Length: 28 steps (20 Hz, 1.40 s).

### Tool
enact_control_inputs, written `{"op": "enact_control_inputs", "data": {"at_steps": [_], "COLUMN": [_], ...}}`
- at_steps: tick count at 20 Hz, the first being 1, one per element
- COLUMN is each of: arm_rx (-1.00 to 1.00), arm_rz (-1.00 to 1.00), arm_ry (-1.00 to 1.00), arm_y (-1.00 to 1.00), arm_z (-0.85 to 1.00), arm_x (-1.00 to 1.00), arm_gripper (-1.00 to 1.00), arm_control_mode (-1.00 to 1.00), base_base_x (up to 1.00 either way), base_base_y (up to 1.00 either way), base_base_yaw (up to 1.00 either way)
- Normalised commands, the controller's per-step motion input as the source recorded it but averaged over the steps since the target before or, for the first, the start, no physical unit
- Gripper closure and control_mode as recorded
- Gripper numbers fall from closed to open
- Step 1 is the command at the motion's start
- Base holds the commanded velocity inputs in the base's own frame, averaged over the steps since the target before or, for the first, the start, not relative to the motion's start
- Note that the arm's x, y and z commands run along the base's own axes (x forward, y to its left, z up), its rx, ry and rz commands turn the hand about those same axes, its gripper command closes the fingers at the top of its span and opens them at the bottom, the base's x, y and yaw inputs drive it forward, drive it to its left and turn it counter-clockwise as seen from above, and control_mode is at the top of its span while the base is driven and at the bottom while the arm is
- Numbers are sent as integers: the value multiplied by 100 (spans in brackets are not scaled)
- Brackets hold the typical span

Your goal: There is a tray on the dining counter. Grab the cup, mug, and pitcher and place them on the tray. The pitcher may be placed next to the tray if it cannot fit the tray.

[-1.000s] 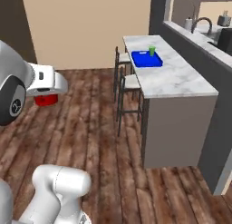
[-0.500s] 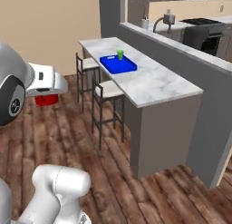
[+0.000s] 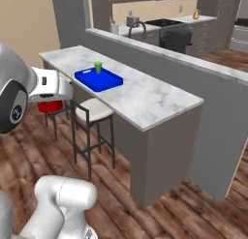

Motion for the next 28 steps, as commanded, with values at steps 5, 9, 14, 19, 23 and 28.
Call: {"op": "enact_control_inputs", "data": {"at_steps": [5, 9, 14, 19, 23, 28], "arm_rx": [0, 0, 0, 0, 0, 0], "arm_rz": [0, 0, 0, 0, 0, 0], "arm_ry": [0, 0, 0, 0, 0, 0], "arm_y": [0, 0, 0, 0, 0, 0], "arm_z": [0, 0, 0, 0, 0, 0], "arm_x": [0, 0, 0, 0, 0, 0], "arm_gripper": [100, 100, 100, 100, 100, 100], "arm_control_mode": [100, 100, 100, 100, 100, 100], "base_base_x": [49, 23, 14, 20, 24, 24], "base_base_y": [100, 100, 100, 100, 100, 100], "base_base_yaw": [-44, -38, -38, -41, -42, -42]}}
